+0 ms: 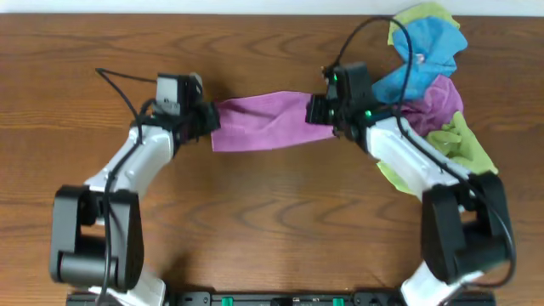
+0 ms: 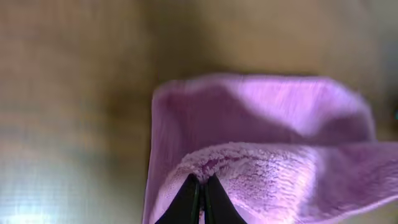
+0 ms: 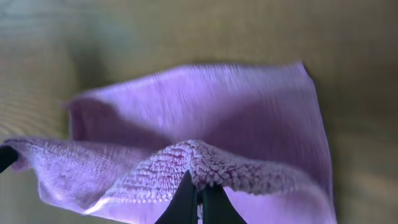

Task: Fold the cloth
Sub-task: 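Raise both grippers and fold the near edge forward over the far edge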

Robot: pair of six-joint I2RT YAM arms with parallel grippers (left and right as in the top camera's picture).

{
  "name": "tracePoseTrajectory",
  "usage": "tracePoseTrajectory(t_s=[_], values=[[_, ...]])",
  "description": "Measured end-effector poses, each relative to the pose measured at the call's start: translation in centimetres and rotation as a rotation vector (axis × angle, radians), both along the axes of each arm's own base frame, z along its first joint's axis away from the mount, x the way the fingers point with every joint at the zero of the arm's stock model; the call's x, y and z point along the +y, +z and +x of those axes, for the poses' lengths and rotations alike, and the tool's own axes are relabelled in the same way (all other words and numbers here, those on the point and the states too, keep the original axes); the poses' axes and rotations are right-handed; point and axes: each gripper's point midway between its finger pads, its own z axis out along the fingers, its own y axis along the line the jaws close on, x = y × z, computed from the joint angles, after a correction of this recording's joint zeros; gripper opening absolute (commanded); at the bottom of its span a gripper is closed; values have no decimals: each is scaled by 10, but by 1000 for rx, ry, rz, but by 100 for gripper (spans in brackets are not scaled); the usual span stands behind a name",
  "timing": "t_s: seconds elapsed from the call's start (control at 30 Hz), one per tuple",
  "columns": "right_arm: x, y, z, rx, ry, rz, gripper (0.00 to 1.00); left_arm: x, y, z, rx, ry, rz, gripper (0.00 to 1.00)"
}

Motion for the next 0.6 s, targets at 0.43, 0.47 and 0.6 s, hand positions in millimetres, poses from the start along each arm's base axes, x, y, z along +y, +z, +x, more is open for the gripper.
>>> tracePoseTrajectory(t_s=[0.43,0.47,0.6], values=[[0,6,71,-45,-36,26,1,-8,4,66,-5,-13,-24,6],[-1,3,67,-26,-33,23,1,-7,2,63,10,-13,-21,6],[-3,-13,48,79,-23,3,1,-2,-10,44,111,-10,-12,5]])
